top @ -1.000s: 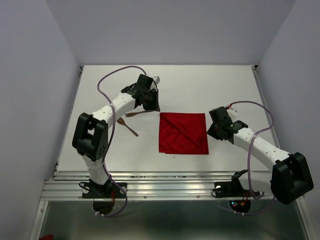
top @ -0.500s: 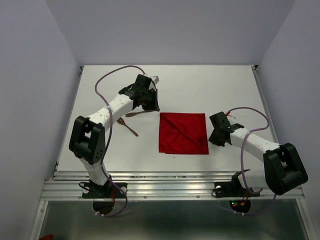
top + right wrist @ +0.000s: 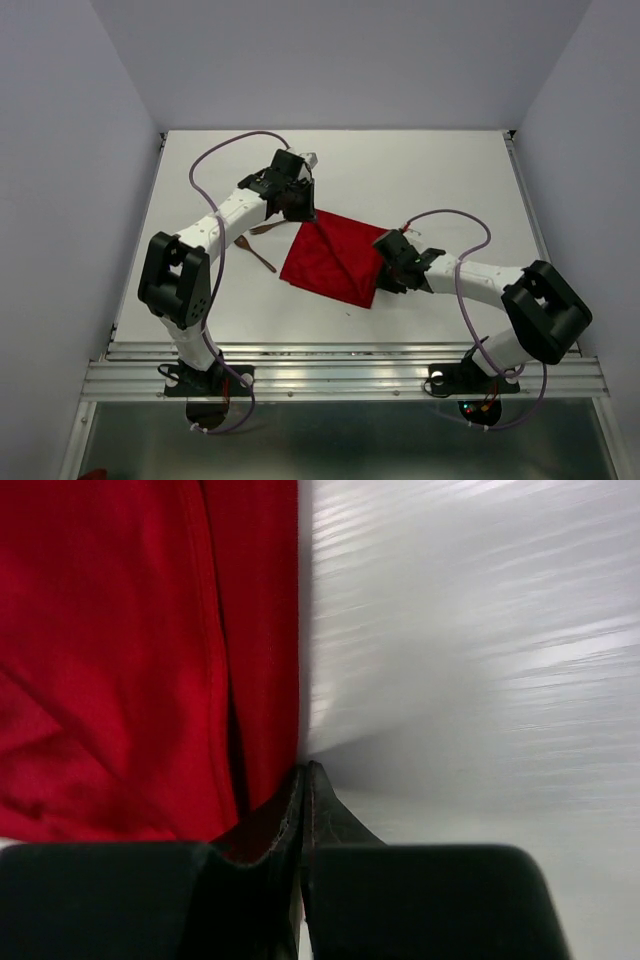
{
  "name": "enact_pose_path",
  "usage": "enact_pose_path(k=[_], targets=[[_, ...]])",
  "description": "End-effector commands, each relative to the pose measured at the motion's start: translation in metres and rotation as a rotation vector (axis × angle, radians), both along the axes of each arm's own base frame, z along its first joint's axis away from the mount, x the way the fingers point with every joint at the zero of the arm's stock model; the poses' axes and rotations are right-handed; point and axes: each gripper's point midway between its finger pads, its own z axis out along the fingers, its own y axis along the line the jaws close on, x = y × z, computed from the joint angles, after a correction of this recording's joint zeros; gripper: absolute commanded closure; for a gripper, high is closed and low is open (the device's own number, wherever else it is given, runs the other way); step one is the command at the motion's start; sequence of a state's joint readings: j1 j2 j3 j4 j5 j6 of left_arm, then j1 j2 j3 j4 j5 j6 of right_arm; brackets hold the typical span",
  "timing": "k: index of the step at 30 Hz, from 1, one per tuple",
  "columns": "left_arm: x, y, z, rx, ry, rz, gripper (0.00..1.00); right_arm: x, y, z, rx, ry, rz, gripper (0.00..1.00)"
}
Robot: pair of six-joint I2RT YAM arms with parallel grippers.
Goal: Fold the napkin into a case and place the utensils inside
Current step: Move the upper triangle-folded napkin to the center of the board, then pick up the upper triangle-folded napkin from the center of the board.
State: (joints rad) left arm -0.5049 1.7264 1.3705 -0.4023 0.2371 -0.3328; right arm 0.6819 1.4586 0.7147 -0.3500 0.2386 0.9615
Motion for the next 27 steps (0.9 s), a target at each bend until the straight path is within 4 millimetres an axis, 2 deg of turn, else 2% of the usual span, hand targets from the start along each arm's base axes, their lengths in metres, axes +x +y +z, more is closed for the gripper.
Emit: enact_pose_path(k=[1, 4, 6, 12, 14, 16, 18, 20, 22, 27], targets=[[0.001, -0.001, 0.034, 0.0, -0.09, -0.012, 0.96, -0.003, 0.024, 0.004, 0.082, 0.028, -0.021, 0.99], [-0.007, -0.003, 0.032, 0.012, -0.092, -0.028, 0.92, 0.002, 0.017, 0.019, 0.066, -0.025, -0.028, 0.98], [-0.011, -0.006, 0.031, 0.024, -0.096, -0.04, 0.89, 0.001, 0.003, 0.023, 0.009, -0.042, -0.045, 0.96], [-0.047, -0.036, 0.018, 0.096, -0.089, -0.119, 0.79, 0.005, -0.062, 0.024, 0.015, -0.04, -0.193, 0.92], [-0.058, -0.042, 0.012, 0.128, -0.086, -0.124, 0.73, 0.007, -0.084, 0.028, 0.039, -0.051, -0.24, 0.88], [-0.076, -0.057, 0.008, 0.15, -0.087, -0.164, 0.67, 0.009, -0.097, 0.032, 0.041, -0.063, -0.245, 0.84], [-0.093, -0.067, 0.0, 0.199, -0.096, -0.188, 0.59, 0.012, -0.106, 0.035, 0.054, -0.066, -0.266, 0.82], [-0.104, -0.072, -0.009, 0.242, -0.098, -0.197, 0.52, 0.012, -0.107, 0.036, 0.059, -0.062, -0.253, 0.79], [-0.122, -0.083, -0.014, 0.266, -0.106, -0.237, 0.49, 0.013, -0.109, 0.037, 0.06, -0.063, -0.261, 0.78], [-0.145, -0.096, -0.035, 0.332, -0.11, -0.287, 0.42, 0.014, -0.107, 0.038, 0.069, -0.061, -0.256, 0.76]])
